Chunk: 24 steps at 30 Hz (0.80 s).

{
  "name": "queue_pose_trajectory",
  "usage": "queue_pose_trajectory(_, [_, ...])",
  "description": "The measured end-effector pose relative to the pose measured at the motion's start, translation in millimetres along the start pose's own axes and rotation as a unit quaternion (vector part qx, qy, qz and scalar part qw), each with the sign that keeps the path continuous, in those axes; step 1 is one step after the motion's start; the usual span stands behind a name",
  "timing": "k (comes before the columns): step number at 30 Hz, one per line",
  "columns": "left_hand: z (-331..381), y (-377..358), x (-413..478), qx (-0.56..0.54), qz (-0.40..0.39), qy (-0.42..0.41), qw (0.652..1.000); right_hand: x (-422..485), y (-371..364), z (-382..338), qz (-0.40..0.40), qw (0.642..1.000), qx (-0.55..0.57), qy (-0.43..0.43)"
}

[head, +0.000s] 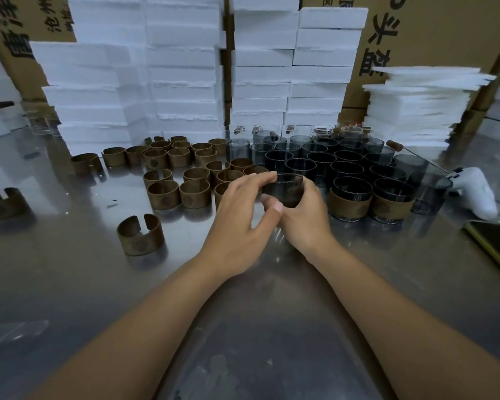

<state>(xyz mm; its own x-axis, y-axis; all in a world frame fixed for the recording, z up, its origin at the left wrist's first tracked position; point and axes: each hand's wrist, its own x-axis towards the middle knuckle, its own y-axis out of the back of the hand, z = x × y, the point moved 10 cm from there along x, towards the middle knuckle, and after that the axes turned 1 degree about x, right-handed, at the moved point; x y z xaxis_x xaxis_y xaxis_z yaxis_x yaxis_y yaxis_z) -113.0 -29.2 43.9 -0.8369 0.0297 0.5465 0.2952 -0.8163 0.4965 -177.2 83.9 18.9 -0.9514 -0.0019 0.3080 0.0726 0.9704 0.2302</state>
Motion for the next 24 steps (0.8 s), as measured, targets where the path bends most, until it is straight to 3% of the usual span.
queue_pose_trajectory(7, [0, -8, 3, 0.080, -0.024, -0.027, 0.996, 2, 3, 5, 0.010, 1.000, 0.026, -0.010])
queue_pose_trajectory(15, [-10, -11, 8, 0.055, -0.025, 0.012, 0.998, 1, 3, -5, 0.021, 0.998, 0.015, 0.057])
queue_pose_trajectory(24, [-5, -8, 10, 0.035, 0.008, 0.020, 0.999, -5, -15, -13, -0.056, 0.994, -0.007, 0.092])
